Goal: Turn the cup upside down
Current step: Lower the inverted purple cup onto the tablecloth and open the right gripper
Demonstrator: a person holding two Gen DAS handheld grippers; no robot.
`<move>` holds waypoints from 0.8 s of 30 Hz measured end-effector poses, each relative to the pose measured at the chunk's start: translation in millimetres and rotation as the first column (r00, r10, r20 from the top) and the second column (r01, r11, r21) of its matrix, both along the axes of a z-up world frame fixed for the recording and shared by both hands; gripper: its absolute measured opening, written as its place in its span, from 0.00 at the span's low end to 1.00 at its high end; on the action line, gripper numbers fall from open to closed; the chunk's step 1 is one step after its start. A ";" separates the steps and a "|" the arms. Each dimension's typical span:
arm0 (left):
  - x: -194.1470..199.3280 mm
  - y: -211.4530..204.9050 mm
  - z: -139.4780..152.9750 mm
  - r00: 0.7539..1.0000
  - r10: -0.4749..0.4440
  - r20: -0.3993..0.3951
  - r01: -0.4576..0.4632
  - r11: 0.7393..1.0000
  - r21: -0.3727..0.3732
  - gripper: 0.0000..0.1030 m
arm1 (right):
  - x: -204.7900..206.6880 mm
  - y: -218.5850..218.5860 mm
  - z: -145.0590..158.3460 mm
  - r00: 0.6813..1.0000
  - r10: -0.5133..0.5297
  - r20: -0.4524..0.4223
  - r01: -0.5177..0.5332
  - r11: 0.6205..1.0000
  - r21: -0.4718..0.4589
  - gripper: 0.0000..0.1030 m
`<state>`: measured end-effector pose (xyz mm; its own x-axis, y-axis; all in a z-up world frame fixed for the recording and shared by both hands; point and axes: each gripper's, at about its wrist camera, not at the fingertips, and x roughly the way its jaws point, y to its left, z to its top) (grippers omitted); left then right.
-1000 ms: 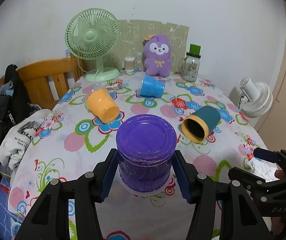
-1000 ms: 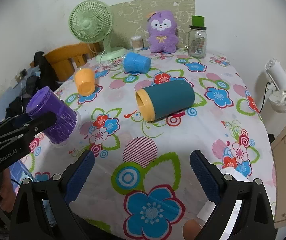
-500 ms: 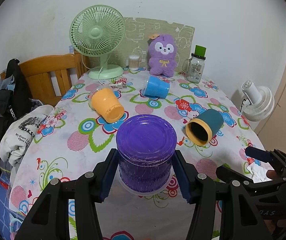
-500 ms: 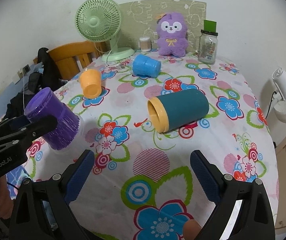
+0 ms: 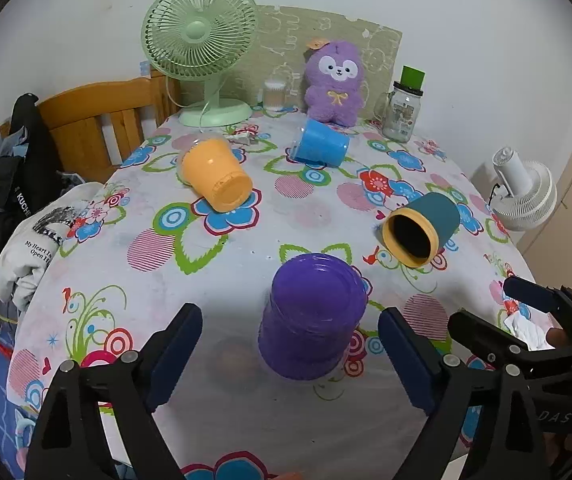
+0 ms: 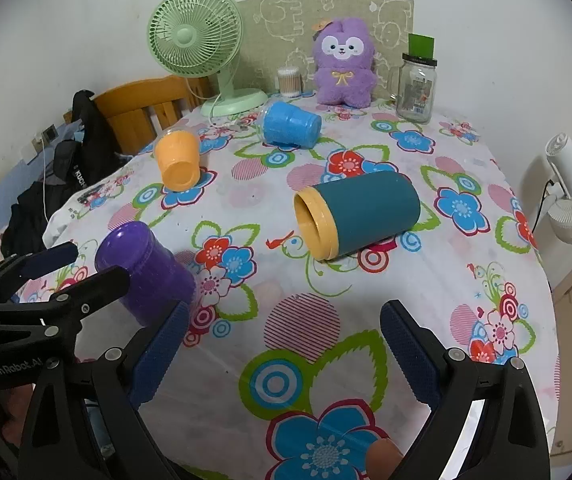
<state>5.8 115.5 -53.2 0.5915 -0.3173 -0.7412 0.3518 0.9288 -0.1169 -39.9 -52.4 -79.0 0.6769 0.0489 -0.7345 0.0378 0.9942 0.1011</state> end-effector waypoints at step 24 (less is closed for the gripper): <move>-2.2 25.3 31.1 0.995 0.045 0.089 -0.042 0.999 -0.031 0.95 | 3.6 15.2 33.4 0.997 0.013 0.072 -0.009 0.998 -0.054 0.95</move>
<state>3.6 140.8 -22.1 0.6691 -0.3102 -0.6753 0.3211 0.9402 -0.1137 -36.3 -37.2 -45.6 0.7280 0.0184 -0.6853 0.0216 0.9985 0.0497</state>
